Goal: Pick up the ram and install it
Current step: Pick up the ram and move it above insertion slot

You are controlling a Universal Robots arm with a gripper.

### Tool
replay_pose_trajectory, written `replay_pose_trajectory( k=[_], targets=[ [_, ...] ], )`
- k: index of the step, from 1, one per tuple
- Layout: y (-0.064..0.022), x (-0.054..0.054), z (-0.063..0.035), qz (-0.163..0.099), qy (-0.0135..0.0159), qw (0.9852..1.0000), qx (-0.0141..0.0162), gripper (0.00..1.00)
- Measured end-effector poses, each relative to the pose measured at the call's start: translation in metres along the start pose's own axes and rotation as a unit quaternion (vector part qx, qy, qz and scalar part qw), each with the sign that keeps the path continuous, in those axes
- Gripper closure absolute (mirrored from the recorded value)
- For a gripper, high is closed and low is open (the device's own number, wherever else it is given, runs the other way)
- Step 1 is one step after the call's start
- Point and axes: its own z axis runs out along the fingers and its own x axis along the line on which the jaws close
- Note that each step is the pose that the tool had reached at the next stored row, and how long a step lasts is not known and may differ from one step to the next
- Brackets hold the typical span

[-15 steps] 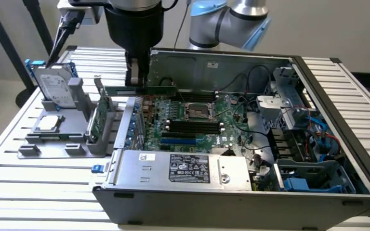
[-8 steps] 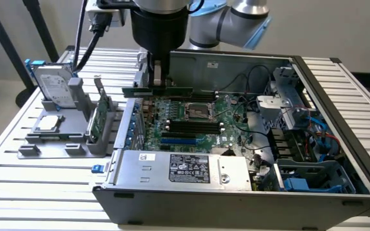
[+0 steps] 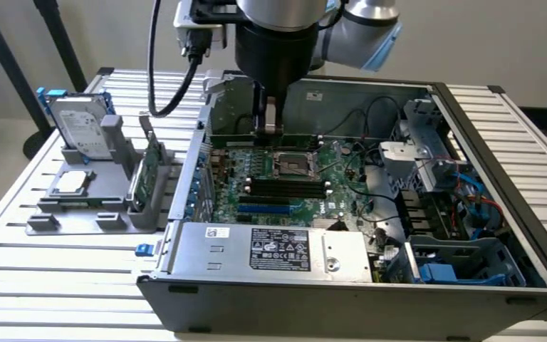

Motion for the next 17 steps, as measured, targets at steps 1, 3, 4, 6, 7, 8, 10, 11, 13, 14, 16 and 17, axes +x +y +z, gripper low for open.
replay_pose_trajectory(
  k=[1, 3, 4, 6, 7, 8, 10, 11, 13, 14, 16, 17],
  targets=[
    [-0.0043, -0.001, 0.0008, 0.000, 0.0007, 1.0000, -0.0001, 0.86],
    [-0.0118, -0.005, 0.0024, 0.000, 0.0017, 1.0000, -0.0001, 0.86],
    [-0.0146, -0.008, 0.0032, 0.000, 0.0020, 1.0000, -0.0001, 0.86],
    [-0.0188, -0.015, 0.0052, 0.000, 0.0027, 1.0000, -0.0001, 0.86],
    [-0.0205, -0.018, 0.0062, 0.000, 0.0030, 1.0000, -0.0001, 0.86],
    [-0.0222, -0.022, 0.0073, 0.000, 0.0033, 1.0000, -0.0001, 0.86],
    [-0.0253, -0.029, 0.0094, 0.000, 0.0040, 1.0000, -0.0002, 0.86],
    [-0.0270, -0.032, 0.0104, 0.000, 0.0044, 1.0000, -0.0002, 0.86],
    [-0.0301, -0.040, 0.0126, 0.000, 0.0053, 1.0000, -0.0002, 0.86],
    [-0.0317, -0.043, 0.0136, 0.000, 0.0058, 1.0000, -0.0003, 0.86],
    [-0.0351, -0.050, 0.0160, 0.000, 0.0069, 1.0000, -0.0003, 0.86],
    [-0.0367, -0.053, 0.0172, 0.000, 0.0079, 1.0000, -0.0003, 0.86]
  ],
)
